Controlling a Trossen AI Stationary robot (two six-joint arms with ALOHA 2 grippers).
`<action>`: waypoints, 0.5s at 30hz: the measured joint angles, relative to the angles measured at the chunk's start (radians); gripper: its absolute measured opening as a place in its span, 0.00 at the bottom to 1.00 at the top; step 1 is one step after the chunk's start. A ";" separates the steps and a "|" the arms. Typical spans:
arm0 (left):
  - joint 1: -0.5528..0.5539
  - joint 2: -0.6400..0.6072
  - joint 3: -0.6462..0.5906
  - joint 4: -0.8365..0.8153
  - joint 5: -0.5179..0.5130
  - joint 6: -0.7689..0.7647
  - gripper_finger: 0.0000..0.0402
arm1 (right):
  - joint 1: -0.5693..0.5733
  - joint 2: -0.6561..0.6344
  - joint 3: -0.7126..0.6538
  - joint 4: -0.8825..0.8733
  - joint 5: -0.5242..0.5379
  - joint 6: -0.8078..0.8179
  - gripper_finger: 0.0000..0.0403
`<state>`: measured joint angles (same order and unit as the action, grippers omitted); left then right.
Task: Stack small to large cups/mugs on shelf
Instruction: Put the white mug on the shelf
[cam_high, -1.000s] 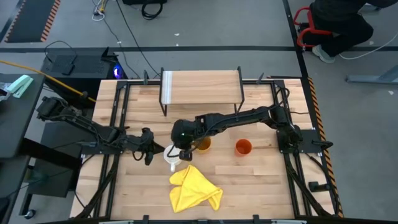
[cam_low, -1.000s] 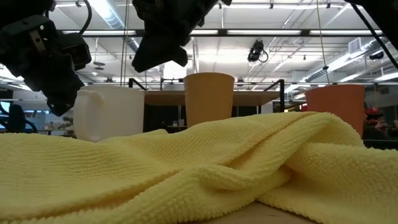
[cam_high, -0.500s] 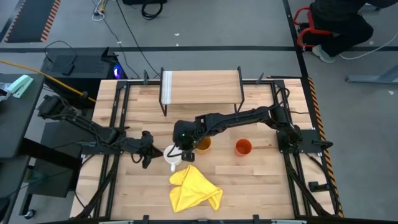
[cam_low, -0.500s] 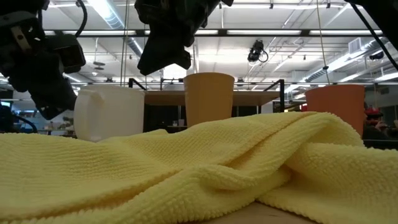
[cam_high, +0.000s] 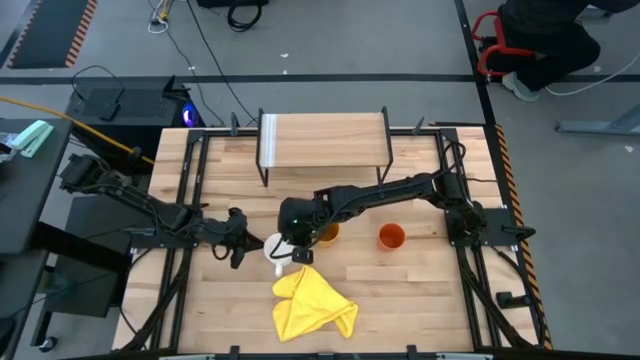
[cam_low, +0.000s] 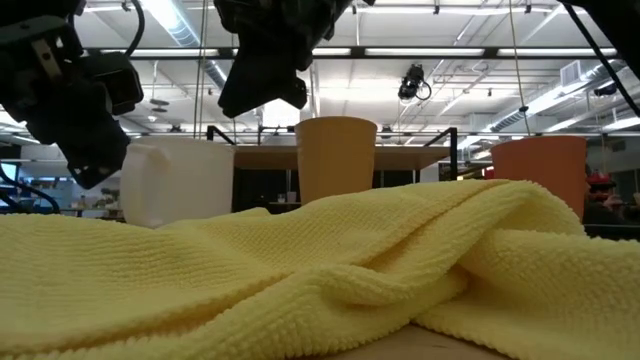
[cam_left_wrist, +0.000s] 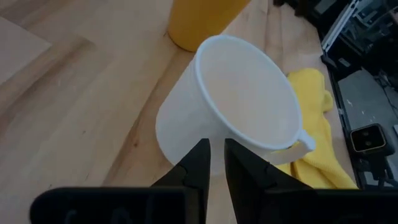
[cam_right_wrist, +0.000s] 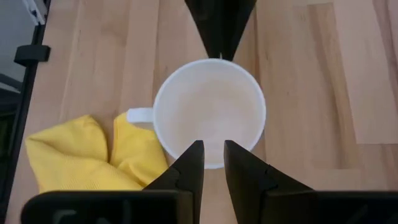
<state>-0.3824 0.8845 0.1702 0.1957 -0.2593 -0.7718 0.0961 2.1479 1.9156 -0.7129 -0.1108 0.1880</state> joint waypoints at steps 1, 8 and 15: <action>0.000 0.000 0.000 0.006 0.000 0.003 0.15 | -0.001 0.000 0.000 0.000 0.003 0.005 0.18; 0.000 0.000 0.000 0.030 0.000 0.025 0.14 | -0.002 0.000 0.000 -0.002 0.006 0.014 0.18; 0.000 0.036 0.000 0.046 -0.006 0.034 0.15 | 0.009 0.000 0.000 -0.035 0.009 0.019 0.18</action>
<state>-0.3824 0.9208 0.1703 0.2418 -0.2658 -0.7379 0.1047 2.1479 1.9156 -0.7480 -0.1020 0.2066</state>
